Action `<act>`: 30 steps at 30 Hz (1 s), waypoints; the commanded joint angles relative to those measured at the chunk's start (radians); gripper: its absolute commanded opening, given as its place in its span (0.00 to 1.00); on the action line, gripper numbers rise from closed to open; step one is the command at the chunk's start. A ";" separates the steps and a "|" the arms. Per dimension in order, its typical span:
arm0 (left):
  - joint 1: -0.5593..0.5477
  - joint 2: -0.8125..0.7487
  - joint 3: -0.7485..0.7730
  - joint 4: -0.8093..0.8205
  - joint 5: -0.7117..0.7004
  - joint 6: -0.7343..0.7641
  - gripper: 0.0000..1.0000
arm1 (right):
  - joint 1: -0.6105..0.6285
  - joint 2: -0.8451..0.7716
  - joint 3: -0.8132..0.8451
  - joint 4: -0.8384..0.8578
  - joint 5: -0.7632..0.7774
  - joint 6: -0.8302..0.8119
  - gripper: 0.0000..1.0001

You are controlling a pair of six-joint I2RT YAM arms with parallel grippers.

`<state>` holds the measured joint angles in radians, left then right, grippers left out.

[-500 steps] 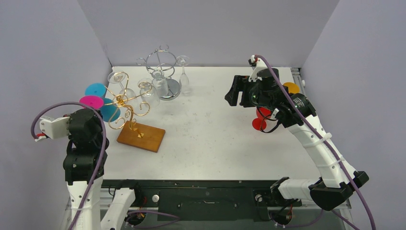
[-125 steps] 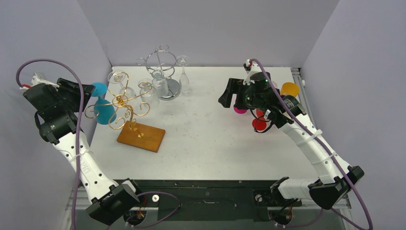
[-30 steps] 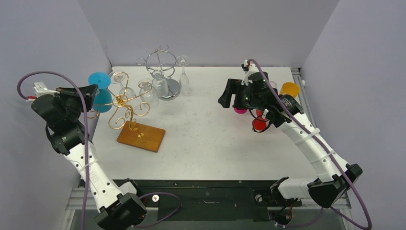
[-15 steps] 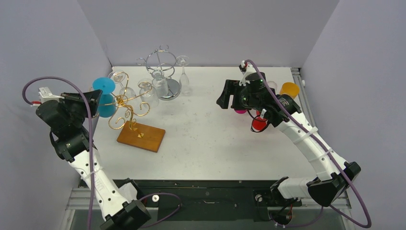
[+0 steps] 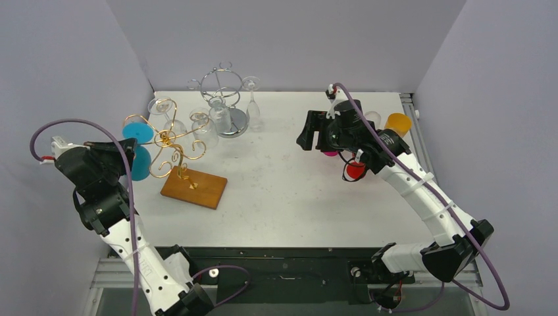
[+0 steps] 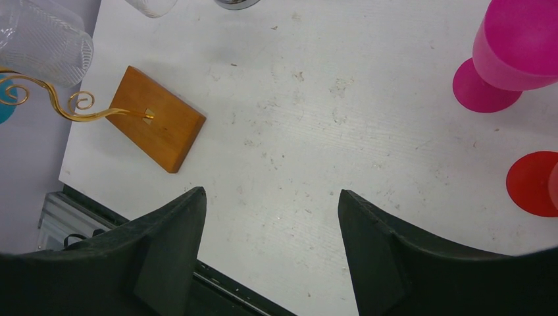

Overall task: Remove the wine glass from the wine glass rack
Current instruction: Pick up the wine glass from the wine rack.

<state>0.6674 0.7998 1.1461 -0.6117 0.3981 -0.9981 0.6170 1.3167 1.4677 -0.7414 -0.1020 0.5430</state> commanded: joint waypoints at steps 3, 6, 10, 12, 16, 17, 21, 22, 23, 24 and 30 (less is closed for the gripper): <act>0.000 -0.021 0.093 -0.074 -0.139 0.053 0.00 | 0.009 0.012 0.020 0.016 0.029 -0.012 0.69; 0.004 -0.022 0.118 -0.095 -0.170 0.061 0.00 | 0.011 0.012 0.020 0.015 0.031 -0.014 0.69; 0.006 -0.016 0.169 -0.123 -0.210 0.079 0.00 | 0.013 0.016 0.021 0.014 0.031 -0.014 0.69; 0.007 -0.013 0.206 -0.136 -0.240 0.097 0.00 | 0.015 0.016 0.021 0.015 0.032 -0.015 0.68; 0.008 0.003 0.278 -0.149 -0.263 0.131 0.00 | 0.016 0.018 0.022 0.013 0.037 -0.017 0.69; 0.008 0.006 0.298 -0.144 -0.264 0.144 0.00 | 0.016 0.018 0.023 0.012 0.036 -0.017 0.69; 0.008 0.031 0.363 -0.116 -0.239 0.181 0.00 | 0.018 0.017 0.025 0.010 0.040 -0.020 0.69; 0.008 0.047 0.378 -0.114 -0.230 0.188 0.00 | 0.018 0.017 0.025 0.010 0.040 -0.020 0.69; 0.006 0.056 0.409 -0.111 -0.208 0.205 0.00 | 0.018 0.015 0.026 0.009 0.042 -0.021 0.69; 0.004 0.075 0.426 -0.110 -0.197 0.213 0.00 | 0.018 0.014 0.027 0.009 0.042 -0.022 0.69; -0.037 0.167 0.621 -0.107 -0.149 0.295 0.00 | 0.018 0.018 0.038 0.000 0.050 -0.021 0.69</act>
<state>0.6575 0.9165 1.6394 -0.7723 0.2035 -0.7868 0.6292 1.3315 1.4677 -0.7521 -0.0818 0.5350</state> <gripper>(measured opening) 0.006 0.687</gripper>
